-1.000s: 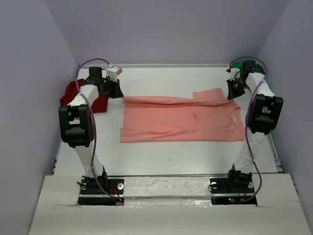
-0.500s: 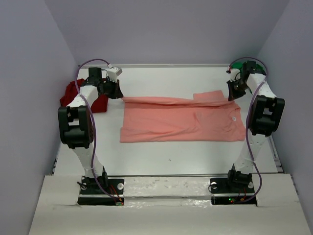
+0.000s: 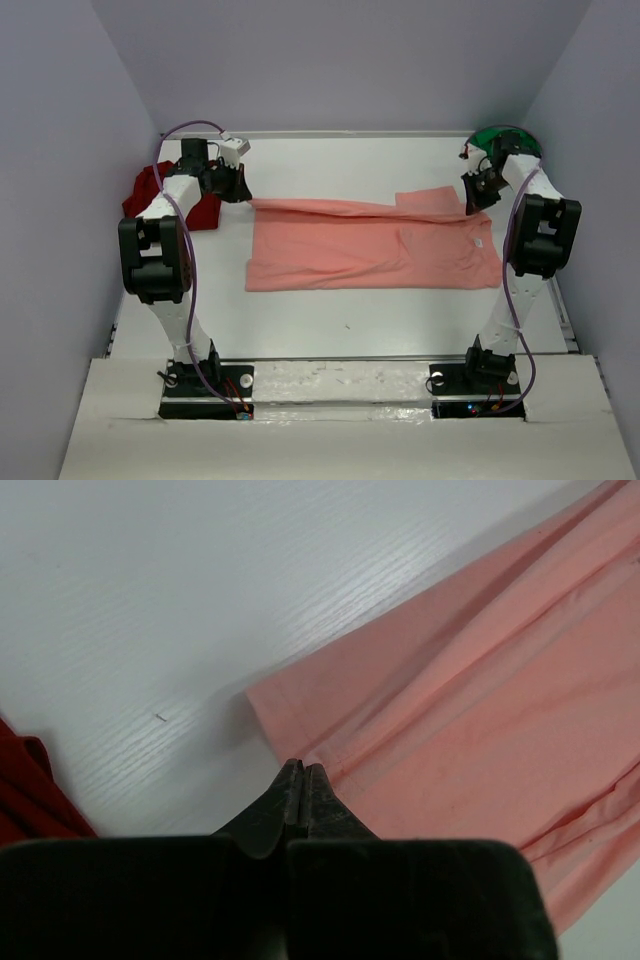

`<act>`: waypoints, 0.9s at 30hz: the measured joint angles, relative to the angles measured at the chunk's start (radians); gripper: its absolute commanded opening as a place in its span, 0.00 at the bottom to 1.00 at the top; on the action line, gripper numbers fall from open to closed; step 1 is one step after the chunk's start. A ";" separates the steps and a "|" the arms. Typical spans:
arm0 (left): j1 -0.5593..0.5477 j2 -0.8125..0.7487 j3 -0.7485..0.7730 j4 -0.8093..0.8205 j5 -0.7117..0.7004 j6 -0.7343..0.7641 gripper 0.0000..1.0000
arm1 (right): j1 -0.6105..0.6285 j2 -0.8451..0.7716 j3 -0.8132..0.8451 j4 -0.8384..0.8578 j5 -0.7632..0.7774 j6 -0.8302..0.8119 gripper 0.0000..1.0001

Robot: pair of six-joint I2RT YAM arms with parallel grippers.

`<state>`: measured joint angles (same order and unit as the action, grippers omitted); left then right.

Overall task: Fold and stack the t-shirts
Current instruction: Fold the tshirt

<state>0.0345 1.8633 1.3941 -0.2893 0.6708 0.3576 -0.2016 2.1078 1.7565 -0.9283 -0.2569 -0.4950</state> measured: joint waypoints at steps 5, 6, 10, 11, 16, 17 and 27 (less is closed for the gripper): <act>0.000 0.000 -0.007 -0.001 0.000 0.000 0.00 | 0.000 0.000 -0.018 -0.002 0.004 -0.007 0.00; 0.000 0.000 -0.009 -0.001 0.000 0.000 0.00 | 0.000 0.000 -0.021 -0.003 0.005 -0.008 0.00; 0.000 0.000 -0.013 -0.006 0.000 0.000 0.00 | 0.000 0.000 -0.042 -0.002 0.013 -0.014 0.00; 0.000 0.000 -0.014 -0.007 0.001 0.000 0.00 | 0.000 0.000 -0.051 0.001 0.014 -0.014 0.00; -0.010 0.002 -0.025 -0.023 0.003 0.004 0.00 | 0.000 0.000 -0.064 0.001 0.015 -0.015 0.00; -0.014 0.003 -0.025 -0.027 0.003 0.007 0.00 | 0.000 0.000 -0.066 0.002 0.015 -0.015 0.00; -0.028 0.006 -0.027 -0.068 -0.011 0.035 0.00 | 0.000 0.000 -0.071 0.002 0.019 -0.025 0.00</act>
<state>0.0067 1.8698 1.3674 -0.3576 0.6601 0.3923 -0.2016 2.1078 1.6852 -0.9268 -0.2382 -0.5198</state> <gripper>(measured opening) 0.014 0.010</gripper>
